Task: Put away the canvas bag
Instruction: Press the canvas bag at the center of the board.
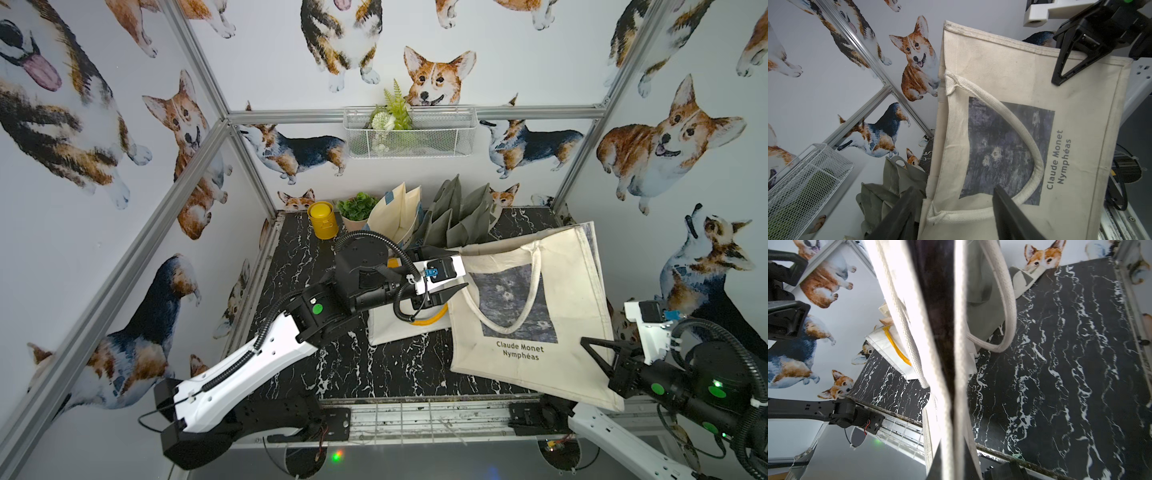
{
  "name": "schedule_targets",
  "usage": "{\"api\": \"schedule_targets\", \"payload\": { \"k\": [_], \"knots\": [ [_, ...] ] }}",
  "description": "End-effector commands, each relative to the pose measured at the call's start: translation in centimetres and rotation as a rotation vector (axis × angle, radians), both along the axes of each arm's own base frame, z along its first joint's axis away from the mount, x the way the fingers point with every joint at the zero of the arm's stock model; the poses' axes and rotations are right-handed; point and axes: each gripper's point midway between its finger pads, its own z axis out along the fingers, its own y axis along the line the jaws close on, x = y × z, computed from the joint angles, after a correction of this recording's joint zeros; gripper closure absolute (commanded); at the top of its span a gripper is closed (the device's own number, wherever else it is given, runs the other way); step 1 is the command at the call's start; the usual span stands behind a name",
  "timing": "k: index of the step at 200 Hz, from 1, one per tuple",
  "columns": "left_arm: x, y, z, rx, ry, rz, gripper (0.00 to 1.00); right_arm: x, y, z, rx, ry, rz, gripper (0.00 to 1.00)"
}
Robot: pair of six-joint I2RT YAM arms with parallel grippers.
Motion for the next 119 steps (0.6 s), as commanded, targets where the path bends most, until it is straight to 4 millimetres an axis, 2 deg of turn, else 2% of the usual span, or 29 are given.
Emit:
{"api": "schedule_targets", "payload": {
  "k": [1,18,43,76,119],
  "knots": [
    [-1.0,-1.6,1.2,-0.046,-0.032,-0.066,0.39,1.5,-4.1,1.6,0.082,-0.029,-0.25,1.0],
    [-1.6,-2.9,0.8,-0.043,-0.048,-0.089,0.39,2.1,-4.9,2.9,0.151,-0.058,-0.298,1.0],
    [-2.7,-4.7,0.3,-0.03,-0.08,-0.116,0.38,2.8,-4.8,4.8,0.156,-0.087,-0.31,1.0],
    [-3.8,-6.4,1.0,-0.072,-0.113,-0.141,0.33,3.4,-5.6,8.7,0.167,-0.171,-0.347,1.0],
    [-5.6,-10.3,0.8,-0.095,-0.192,-0.187,0.28,6.1,-3.7,10.5,0.13,-0.205,-0.372,1.0]
  ]
}}
